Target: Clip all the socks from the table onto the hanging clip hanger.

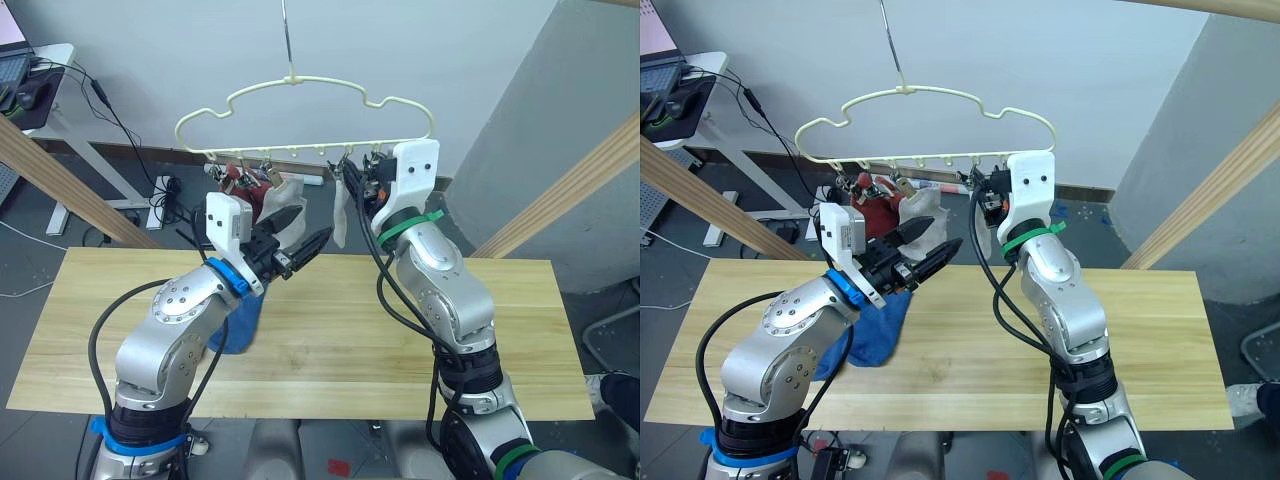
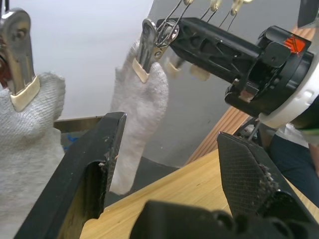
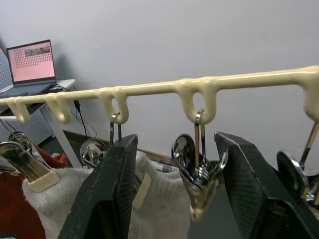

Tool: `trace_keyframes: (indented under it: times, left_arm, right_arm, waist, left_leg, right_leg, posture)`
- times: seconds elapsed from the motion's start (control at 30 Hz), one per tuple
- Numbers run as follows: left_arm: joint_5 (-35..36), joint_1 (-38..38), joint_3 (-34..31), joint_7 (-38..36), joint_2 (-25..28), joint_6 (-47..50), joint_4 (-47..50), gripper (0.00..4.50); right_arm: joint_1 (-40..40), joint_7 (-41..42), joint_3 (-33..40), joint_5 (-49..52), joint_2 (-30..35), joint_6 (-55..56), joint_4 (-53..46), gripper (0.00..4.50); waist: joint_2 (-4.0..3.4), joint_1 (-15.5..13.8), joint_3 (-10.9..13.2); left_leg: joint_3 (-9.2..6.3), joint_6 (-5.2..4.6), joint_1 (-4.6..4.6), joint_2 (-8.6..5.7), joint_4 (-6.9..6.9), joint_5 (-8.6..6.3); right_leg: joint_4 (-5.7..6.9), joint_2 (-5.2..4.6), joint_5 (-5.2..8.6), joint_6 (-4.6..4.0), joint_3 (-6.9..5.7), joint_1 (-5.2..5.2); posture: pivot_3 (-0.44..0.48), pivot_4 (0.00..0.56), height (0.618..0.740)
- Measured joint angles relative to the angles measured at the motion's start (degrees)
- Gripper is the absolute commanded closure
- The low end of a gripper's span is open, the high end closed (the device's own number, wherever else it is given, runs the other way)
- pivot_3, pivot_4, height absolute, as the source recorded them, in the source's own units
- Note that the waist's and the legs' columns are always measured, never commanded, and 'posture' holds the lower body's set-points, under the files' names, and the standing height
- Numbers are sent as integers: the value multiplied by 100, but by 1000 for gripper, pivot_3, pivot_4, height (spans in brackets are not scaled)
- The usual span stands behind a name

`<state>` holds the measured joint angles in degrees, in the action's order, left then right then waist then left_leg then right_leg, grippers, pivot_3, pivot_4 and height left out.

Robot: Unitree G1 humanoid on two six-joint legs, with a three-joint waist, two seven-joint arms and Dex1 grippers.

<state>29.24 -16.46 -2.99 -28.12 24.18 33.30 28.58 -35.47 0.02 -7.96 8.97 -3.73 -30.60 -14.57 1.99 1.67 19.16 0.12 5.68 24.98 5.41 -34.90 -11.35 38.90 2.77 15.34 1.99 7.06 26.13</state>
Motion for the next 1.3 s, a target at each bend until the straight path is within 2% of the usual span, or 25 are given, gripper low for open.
trace_keyframes:
  times: [0.2,0.3,0.4,0.47,0.73,0.93,0.97,1.0,1.13,1.3]
  left_arm:
    - [9,-124,2,30,-131,0,2,1194]
    - [50,-288,2,-25,-154,-29,23,1194]
    - [89,-327,13,-82,-150,-45,60,1194]
    - [91,-324,32,-99,-150,-45,60,1194]
    - [82,-255,40,-71,-151,-44,79,1194]
    - [36,-106,57,4,-151,-47,80,1194]
    - [29,-106,62,5,-151,-48,80,1194]
    - [17,-106,68,7,-151,-51,80,1194]
    - [-6,-107,98,11,-154,-67,80,1194]
    - [-5,-108,98,16,-158,-75,80,1194]
  right_arm:
    - [-93,0,112,7,-84,44,140,1962]
    - [-110,1,166,9,-106,105,173,2571]
    - [-116,2,221,7,-111,124,210,3643]
    - [-116,4,233,5,-111,130,213,4054]
    - [-114,152,233,53,-105,133,214,4053]
    - [-110,552,248,139,187,130,213,4053]
    - [-110,597,246,138,243,129,213,3331]
    - [-107,620,248,137,284,128,213,3102]
    - [-73,603,233,121,276,110,199,1661]
    - [129,334,129,-96,237,-22,21,1661]
  waist:
    - [0,-11,0]
    - [0,-12,0]
    - [0,-13,0]
    - [0,-13,0]
    - [0,-13,0]
    - [0,-22,0]
    - [0,-23,0]
    - [0,-23,0]
    - [0,-16,0]
    - [0,-19,0]
  left_leg:
    - [-2,0,0,0,0,0]
    - [-1,0,0,0,0,0]
    - [-1,0,0,0,0,0]
    - [-1,0,0,0,0,0]
    - [-1,0,0,0,0,0]
    - [-2,0,0,0,0,0]
    - [-1,0,0,0,-1,0]
    - [-1,0,0,0,-1,0]
    - [-1,0,-1,1,0,0]
    - [0,0,0,0,0,0]
  right_leg:
    - [2,0,0,0,-3,0]
    - [2,0,0,0,-2,-1]
    - [2,0,-1,-1,-3,-1]
    - [2,0,-2,-3,-3,-1]
    - [4,0,-1,-1,-3,-1]
    - [4,0,-1,-1,-3,-2]
    - [4,0,-1,-1,-3,-1]
    - [4,0,-1,-1,-3,-1]
    - [4,0,-1,-1,-3,-1]
    - [4,-1,-1,-1,-2,-1]
  posture:
    - [70,359,740]
    - [72,360,740]
    - [72,360,740]
    - [72,360,740]
    - [71,362,740]
    - [71,362,740]
    - [71,362,740]
    - [71,362,740]
    - [66,362,740]
    - [66,362,740]
